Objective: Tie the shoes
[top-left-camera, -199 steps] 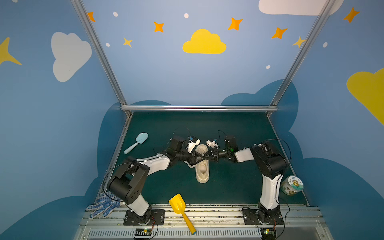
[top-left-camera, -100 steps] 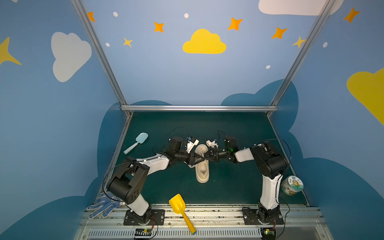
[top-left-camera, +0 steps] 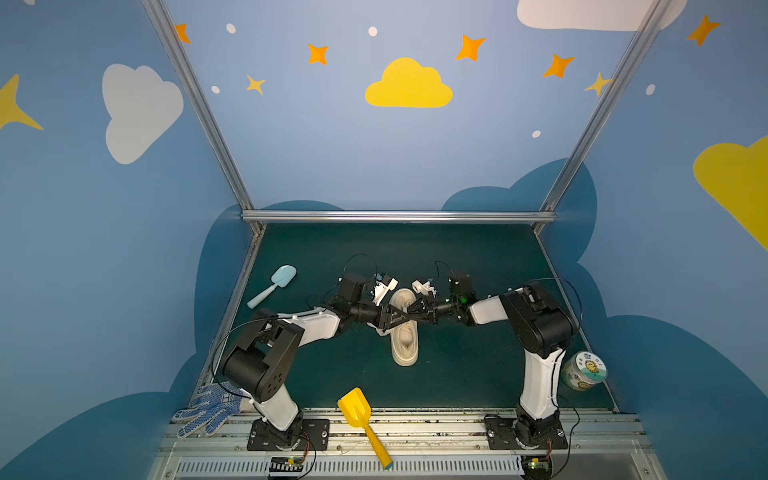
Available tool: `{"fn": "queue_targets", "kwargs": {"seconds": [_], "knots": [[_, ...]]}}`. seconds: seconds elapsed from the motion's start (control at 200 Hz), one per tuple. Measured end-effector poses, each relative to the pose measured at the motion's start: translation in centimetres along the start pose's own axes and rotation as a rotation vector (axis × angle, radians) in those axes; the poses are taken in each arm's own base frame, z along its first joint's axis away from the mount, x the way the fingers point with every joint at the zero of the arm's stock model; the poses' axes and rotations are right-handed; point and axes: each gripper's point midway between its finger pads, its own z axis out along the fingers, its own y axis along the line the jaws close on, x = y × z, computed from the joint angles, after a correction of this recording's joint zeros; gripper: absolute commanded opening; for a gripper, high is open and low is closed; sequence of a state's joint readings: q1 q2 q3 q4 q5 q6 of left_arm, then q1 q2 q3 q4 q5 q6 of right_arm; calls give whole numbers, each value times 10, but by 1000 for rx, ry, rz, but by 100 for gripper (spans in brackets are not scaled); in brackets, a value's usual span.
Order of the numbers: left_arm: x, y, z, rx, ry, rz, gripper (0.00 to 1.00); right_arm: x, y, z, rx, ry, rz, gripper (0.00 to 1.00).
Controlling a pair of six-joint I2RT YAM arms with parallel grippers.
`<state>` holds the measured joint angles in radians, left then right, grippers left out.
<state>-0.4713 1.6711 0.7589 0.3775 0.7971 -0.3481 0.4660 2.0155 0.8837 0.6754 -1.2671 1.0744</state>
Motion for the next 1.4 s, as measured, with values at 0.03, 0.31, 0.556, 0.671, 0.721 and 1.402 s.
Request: {"fn": "queue_targets", "kwargs": {"seconds": [0.03, 0.31, 0.556, 0.671, 0.721, 1.402], "knots": [[0, 0, 0, 0, 0, -1, 55, 0, 0, 0, 0, 1, 0, 21], [-2, -1, 1, 5, -7, -4, 55, 0, 0, 1, -1, 3, 0, 17], [-3, -1, 7, 22, -2, -5, 54, 0, 0, 1, 2, 1, 6, 19], [-6, -2, 11, 30, -3, -4, 54, 1, -1, 1, 2, 1, 7, 16], [-6, -2, 10, 30, -5, -7, 53, 1, -1, 1, 4, 1, 9, 14], [-12, 0, -5, -14, -19, -1, 61, 2, -2, 1, 6, 6, -2, 0]]}}
